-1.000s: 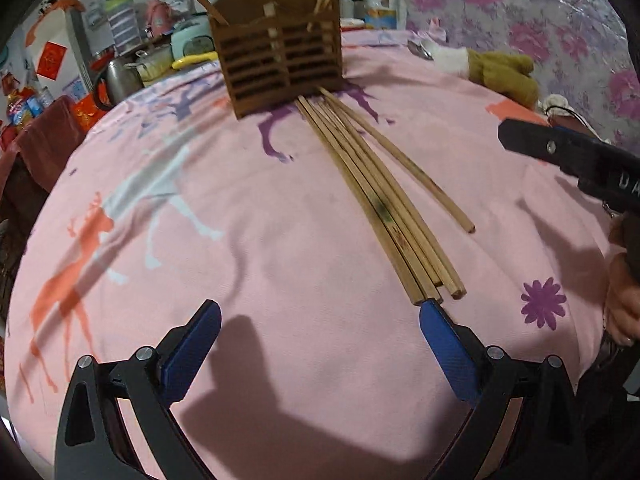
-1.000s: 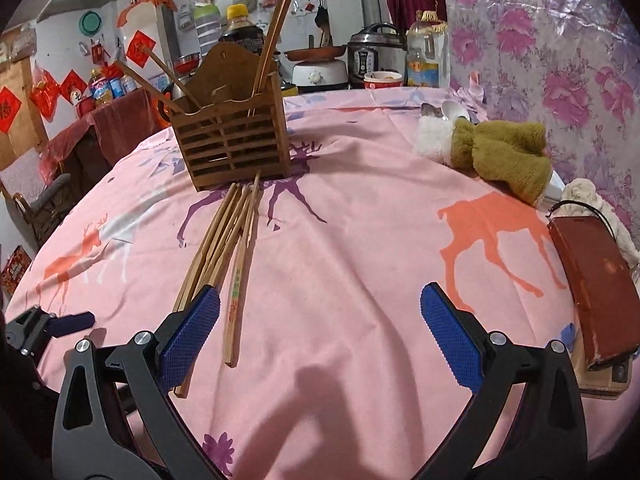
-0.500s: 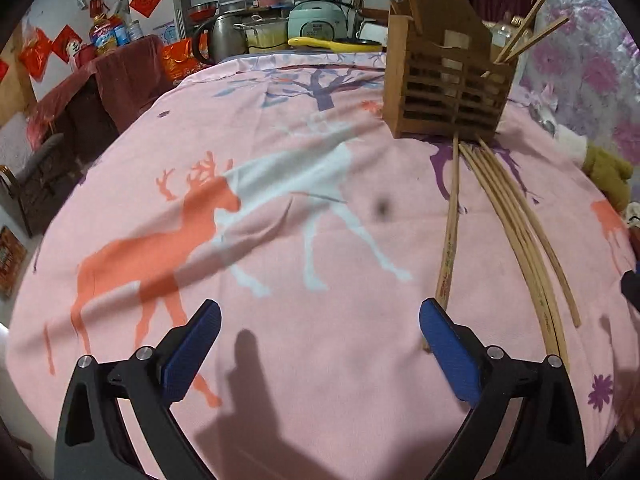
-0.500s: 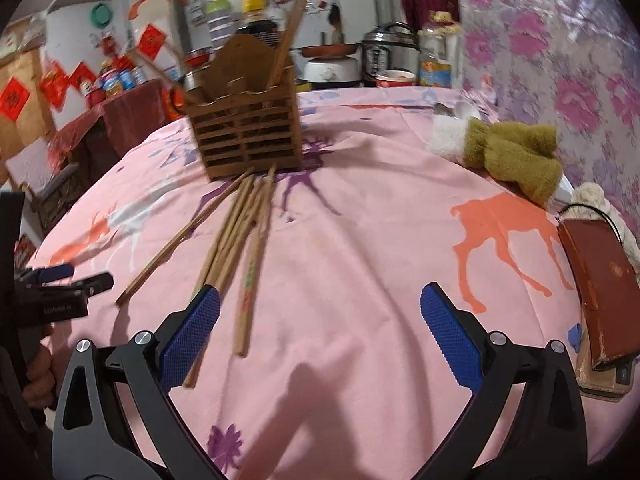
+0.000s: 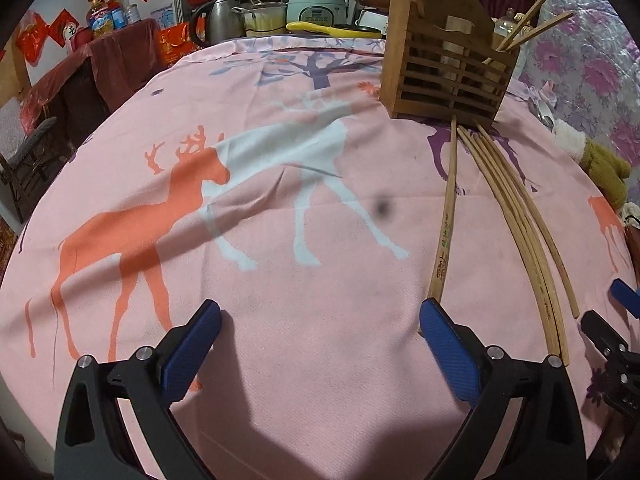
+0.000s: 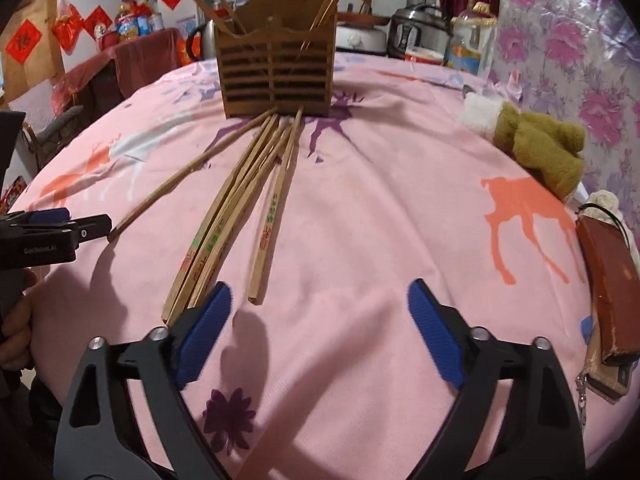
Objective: Organize utensils
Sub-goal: 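Open both grippers and move them back to the chopsticks on the sheet, then close the right gripper on a chopstick while the left gripper grasps another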
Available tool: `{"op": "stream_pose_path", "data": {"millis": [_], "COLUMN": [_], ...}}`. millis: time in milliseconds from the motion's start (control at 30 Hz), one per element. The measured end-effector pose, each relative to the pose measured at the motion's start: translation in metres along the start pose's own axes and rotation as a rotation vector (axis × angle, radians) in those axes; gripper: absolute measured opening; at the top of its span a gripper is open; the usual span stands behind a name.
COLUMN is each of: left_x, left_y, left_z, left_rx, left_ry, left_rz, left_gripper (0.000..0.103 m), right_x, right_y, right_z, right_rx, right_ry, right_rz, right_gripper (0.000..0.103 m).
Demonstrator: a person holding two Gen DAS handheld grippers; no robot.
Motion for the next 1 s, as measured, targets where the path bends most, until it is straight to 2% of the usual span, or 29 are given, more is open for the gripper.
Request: {"op": "stream_pose_path", "data": {"millis": [133, 200, 233, 267, 367, 467, 500, 567, 767, 833, 900, 1000], "left_x": [0.0, 0.0, 0.0, 0.0, 0.0, 0.0, 0.0, 0.003, 0.02, 0.027, 0.034, 0.043], "left_y": [0.0, 0.0, 0.0, 0.0, 0.0, 0.0, 0.0, 0.001, 0.002, 0.004, 0.006, 0.006], "left_z": [0.0, 0.0, 0.0, 0.0, 0.0, -0.001, -0.002, -0.004, -0.011, -0.01, -0.006, -0.004], "left_rx": [-0.001, -0.001, 0.0, 0.0, 0.0, 0.007, 0.01, 0.024, 0.064, 0.056, 0.03, 0.031], "left_ry": [0.0, -0.001, -0.002, -0.002, -0.003, -0.011, -0.015, -0.025, -0.033, 0.001, 0.05, 0.059], "left_rz": [0.0, 0.0, 0.0, 0.0, 0.001, 0.007, 0.011, 0.033, 0.126, 0.148, 0.161, 0.186], "left_gripper": [0.098, 0.098, 0.098, 0.098, 0.098, 0.098, 0.098, 0.098, 0.097, 0.092, 0.078, 0.061], "right_x": [-0.005, 0.017, 0.033, 0.041, 0.046, 0.026, 0.023, 0.02, 0.024, 0.023, 0.023, 0.024], "right_y": [0.002, -0.001, -0.001, -0.002, -0.005, -0.006, -0.006, -0.005, -0.008, -0.008, -0.007, -0.007], "right_z": [0.006, 0.009, 0.012, 0.012, 0.0, -0.008, -0.009, -0.008, 0.002, 0.004, 0.007, 0.01], "right_rx": [-0.028, -0.046, -0.068, -0.071, -0.023, 0.02, 0.023, 0.016, -0.023, -0.035, -0.046, -0.062], "right_ry": [-0.004, 0.019, -0.001, -0.028, -0.065, -0.086, -0.087, -0.092, -0.095, -0.095, -0.096, -0.103], "right_rz": [-0.036, 0.063, 0.15, 0.194, 0.214, 0.127, 0.115, 0.1, 0.125, 0.123, 0.124, 0.133], "right_gripper": [0.063, 0.059, 0.055, 0.047, 0.046, 0.047, 0.047, 0.04, 0.039, 0.039, 0.039, 0.039]}}
Point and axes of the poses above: each gripper's, at about its wrist camera, not at the fingertips, and z roughly the way its jaws point, x to its right, y to its underside, the point moved 8 cm from there along z, roughly the way its jaws point, and after that the axes turned 8 degrees about -x, right-handed, at the moved point
